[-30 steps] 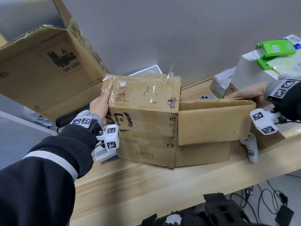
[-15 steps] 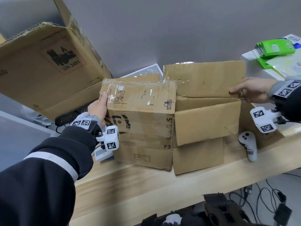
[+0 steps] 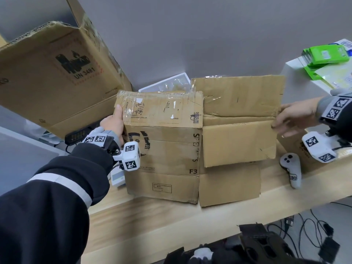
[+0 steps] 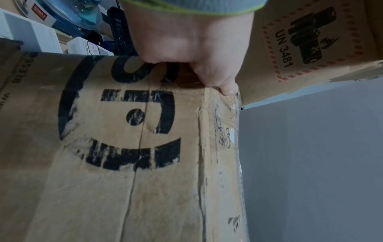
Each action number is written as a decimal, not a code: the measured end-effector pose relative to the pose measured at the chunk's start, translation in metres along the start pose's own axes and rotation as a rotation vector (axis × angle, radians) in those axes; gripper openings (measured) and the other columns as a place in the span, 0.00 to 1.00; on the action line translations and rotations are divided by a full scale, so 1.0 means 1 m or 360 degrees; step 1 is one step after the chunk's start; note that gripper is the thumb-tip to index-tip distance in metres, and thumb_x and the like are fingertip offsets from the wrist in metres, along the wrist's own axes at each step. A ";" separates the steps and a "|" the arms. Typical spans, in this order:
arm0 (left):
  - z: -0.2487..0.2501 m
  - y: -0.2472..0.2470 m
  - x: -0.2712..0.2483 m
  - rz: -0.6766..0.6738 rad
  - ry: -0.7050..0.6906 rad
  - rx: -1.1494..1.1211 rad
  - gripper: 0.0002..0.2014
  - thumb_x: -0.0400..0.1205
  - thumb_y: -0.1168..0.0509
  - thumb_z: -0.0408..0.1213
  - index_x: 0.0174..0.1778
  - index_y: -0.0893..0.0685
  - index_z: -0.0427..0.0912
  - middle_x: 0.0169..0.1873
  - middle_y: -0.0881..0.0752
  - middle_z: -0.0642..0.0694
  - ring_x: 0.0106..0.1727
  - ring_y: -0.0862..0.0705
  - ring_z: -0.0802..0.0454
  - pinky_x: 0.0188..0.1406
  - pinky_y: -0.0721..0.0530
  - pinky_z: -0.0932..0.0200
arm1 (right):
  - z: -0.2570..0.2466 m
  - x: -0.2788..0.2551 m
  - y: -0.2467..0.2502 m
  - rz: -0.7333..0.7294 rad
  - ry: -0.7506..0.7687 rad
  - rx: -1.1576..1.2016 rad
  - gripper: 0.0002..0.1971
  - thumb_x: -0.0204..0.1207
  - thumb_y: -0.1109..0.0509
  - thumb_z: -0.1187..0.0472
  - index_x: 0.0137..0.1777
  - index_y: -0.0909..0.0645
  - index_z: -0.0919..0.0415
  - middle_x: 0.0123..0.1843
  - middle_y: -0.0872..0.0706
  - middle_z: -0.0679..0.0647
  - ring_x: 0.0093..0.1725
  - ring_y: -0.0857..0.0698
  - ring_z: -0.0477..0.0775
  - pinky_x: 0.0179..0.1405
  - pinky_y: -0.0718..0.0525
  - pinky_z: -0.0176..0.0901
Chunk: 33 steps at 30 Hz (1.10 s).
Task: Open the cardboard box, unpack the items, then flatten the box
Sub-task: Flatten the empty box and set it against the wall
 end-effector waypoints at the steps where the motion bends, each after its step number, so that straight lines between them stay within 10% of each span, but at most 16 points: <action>1: 0.000 0.000 0.001 0.0007 0.0001 0.0019 0.27 0.80 0.40 0.66 0.35 0.22 0.43 0.31 0.23 0.48 0.30 0.26 0.51 0.27 0.28 0.59 | 0.000 0.003 0.000 -0.0009 -0.0007 0.0012 0.05 0.78 0.29 0.68 0.52 0.21 0.63 0.52 0.11 0.65 0.55 0.13 0.66 0.67 0.20 0.60; 6: -0.003 0.000 0.008 -0.0009 0.0046 -0.0012 0.27 0.76 0.39 0.68 0.34 0.22 0.43 0.31 0.22 0.47 0.33 0.24 0.48 0.31 0.24 0.57 | 0.002 0.016 0.002 -0.0067 0.0051 0.0115 0.12 0.67 0.23 0.57 0.39 0.25 0.56 0.33 0.17 0.55 0.32 0.13 0.55 0.45 0.15 0.47; 10: -0.006 0.003 0.013 0.0008 0.0064 -0.0108 0.26 0.75 0.37 0.67 0.31 0.20 0.45 0.32 0.18 0.47 0.35 0.20 0.47 0.37 0.18 0.53 | -0.005 0.015 0.006 -0.0078 0.0193 0.0444 0.05 0.80 0.32 0.66 0.51 0.22 0.56 0.36 0.10 0.55 0.29 0.10 0.52 0.26 0.11 0.44; 15: -0.011 0.008 0.017 0.0032 0.0106 -0.0177 0.25 0.70 0.34 0.67 0.30 0.18 0.46 0.34 0.13 0.47 0.37 0.16 0.45 0.50 0.11 0.43 | -0.004 0.018 0.003 -0.0228 0.0312 0.0587 0.17 0.77 0.32 0.68 0.64 0.22 0.55 0.41 0.14 0.51 0.26 0.17 0.45 0.23 0.15 0.38; 21: -0.009 0.010 0.017 0.0049 0.0108 -0.0029 0.28 0.68 0.39 0.70 0.32 0.19 0.45 0.35 0.17 0.46 0.38 0.18 0.47 0.48 0.12 0.45 | -0.008 0.006 0.004 -0.0227 0.0346 0.0595 0.20 0.84 0.47 0.80 0.53 0.23 0.55 0.30 0.10 0.49 0.21 0.14 0.43 0.19 0.15 0.35; 24: -0.007 0.010 0.016 0.0037 0.0074 0.0048 0.28 0.73 0.42 0.70 0.33 0.21 0.44 0.34 0.20 0.46 0.36 0.21 0.47 0.40 0.20 0.51 | 0.000 0.008 0.012 -0.0185 0.0270 0.0578 0.31 0.80 0.46 0.85 0.72 0.29 0.50 0.46 0.13 0.51 0.24 0.13 0.43 0.19 0.15 0.36; 28: -0.007 0.012 0.021 0.0002 0.0080 0.0146 0.30 0.74 0.45 0.72 0.35 0.19 0.45 0.36 0.18 0.46 0.38 0.20 0.44 0.47 0.17 0.47 | 0.015 0.015 0.014 -0.0461 0.0341 0.0593 0.71 0.39 0.13 0.81 0.82 0.40 0.37 0.68 0.21 0.53 0.36 0.08 0.49 0.27 0.10 0.40; 33: -0.004 0.006 0.020 -0.0107 0.0067 0.0254 0.25 0.84 0.51 0.69 0.36 0.29 0.52 0.37 0.23 0.49 0.35 0.24 0.49 0.43 0.20 0.52 | 0.011 0.001 0.020 -0.0459 0.0448 0.0871 0.49 0.66 0.32 0.85 0.81 0.38 0.44 0.63 0.13 0.57 0.43 0.06 0.50 0.27 0.10 0.38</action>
Point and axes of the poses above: each hand's wrist, its own x-axis towards the middle knuckle, its own y-axis out of the back of the hand, z = x × y, the point moved 7 cm from there along x, towards the middle knuckle
